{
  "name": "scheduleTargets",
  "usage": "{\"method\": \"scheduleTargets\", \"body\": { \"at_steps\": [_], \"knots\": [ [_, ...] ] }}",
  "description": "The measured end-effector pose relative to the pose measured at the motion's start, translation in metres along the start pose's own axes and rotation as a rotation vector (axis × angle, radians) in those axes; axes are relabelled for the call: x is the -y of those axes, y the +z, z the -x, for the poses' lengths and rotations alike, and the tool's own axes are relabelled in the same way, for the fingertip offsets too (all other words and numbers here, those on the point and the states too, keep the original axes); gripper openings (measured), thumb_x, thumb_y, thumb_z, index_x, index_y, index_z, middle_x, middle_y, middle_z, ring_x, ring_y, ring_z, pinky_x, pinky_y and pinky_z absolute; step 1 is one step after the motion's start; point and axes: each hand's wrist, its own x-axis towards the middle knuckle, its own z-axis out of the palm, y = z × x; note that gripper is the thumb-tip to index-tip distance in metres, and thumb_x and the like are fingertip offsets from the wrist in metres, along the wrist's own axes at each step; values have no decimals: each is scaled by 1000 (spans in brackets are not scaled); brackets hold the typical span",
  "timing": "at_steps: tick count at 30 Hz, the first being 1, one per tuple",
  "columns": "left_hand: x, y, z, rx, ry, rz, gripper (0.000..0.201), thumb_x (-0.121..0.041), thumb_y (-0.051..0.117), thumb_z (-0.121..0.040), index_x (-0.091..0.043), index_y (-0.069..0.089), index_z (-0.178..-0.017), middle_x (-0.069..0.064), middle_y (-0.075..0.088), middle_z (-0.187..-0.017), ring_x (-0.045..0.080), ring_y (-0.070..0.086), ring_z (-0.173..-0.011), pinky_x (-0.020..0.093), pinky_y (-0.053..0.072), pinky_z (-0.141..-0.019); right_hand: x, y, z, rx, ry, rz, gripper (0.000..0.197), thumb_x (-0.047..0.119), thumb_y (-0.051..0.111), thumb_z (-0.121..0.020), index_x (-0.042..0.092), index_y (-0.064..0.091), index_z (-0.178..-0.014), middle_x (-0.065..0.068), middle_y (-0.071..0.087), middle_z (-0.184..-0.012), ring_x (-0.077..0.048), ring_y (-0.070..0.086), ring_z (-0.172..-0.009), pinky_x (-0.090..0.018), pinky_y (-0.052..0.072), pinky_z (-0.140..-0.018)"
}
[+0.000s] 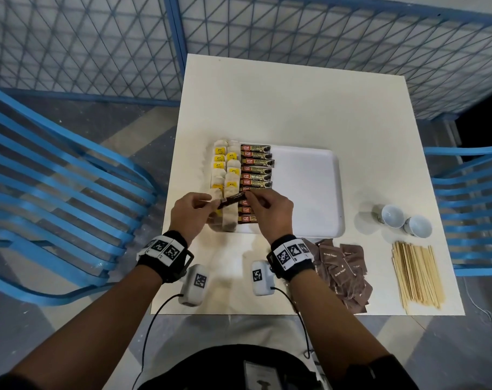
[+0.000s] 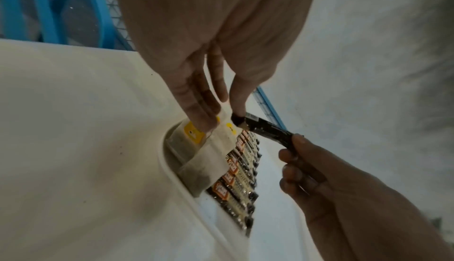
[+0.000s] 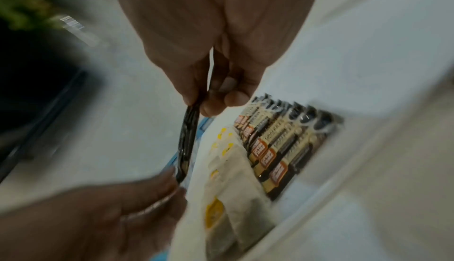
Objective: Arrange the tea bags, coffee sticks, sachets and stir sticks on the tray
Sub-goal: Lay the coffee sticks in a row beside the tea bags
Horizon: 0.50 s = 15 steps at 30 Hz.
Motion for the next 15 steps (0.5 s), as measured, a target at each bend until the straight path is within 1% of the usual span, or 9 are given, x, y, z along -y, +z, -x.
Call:
{"method": "scheduleTargets", "body": {
  "at_steps": [2,4,6,8,10,12,14,15],
  "knots": [
    [-8,5,4,50,-55,58,23,-24,71,-96,-2,72,-101,15,78,-85,36,75,-76,49,63,-76,3,3,3,45,-163,86,11,15,77,-87,11,79,-97,2,72,-86,-2,63,-74,-19,52,-73],
    [-15,9,10,99,-72,113,27,-27,66,-99,0,72,-103,17,78,-90,36,75,-80,46,62,-75,2,7,7,130,-300,168,13,14,77,-87,13,79,-99,-1,71,-89,-9,64,-76,-25,54,-73],
    [-16,10,12,119,-68,169,24,-21,67,-98,1,73,-107,19,77,-96,32,76,-84,42,62,-75,0,11,14,225,-367,189,17,14,77,-87,13,79,-104,-2,68,-88,-14,63,-75,-28,54,-71],
    [-15,10,12,120,-46,181,19,-10,68,-96,0,73,-112,17,76,-98,24,74,-81,35,62,-75,-1,17,22,313,-418,200,19,18,76,-88,14,78,-107,-2,66,-90,-17,61,-79,-28,52,-72],
    [-12,9,9,130,-6,156,23,-1,66,-95,-2,73,-116,15,75,-99,20,71,-81,33,60,-82,0,20,28,344,-463,217,15,20,74,-90,13,78,-102,-2,67,-92,-17,60,-83,-27,49,-75],
    [-11,7,9,153,23,140,26,3,64,-94,-2,72,-119,15,75,-104,19,71,-84,35,58,-88,2,20,29,304,-427,180,10,16,70,-91,13,77,-98,0,68,-90,-14,60,-80,-26,49,-74],
    [-11,5,9,176,48,120,25,3,63,-95,-8,73,-115,15,77,-103,21,74,-84,39,59,-87,7,18,27,201,-310,114,9,13,69,-91,15,74,-98,2,68,-86,-9,60,-74,-24,49,-68],
    [-12,5,11,188,59,108,24,4,63,-95,-11,74,-111,14,77,-100,23,75,-81,41,59,-86,10,17,25,153,-239,77,11,16,70,-90,16,71,-101,3,68,-85,-9,61,-72,-21,49,-65]
  ]
}}
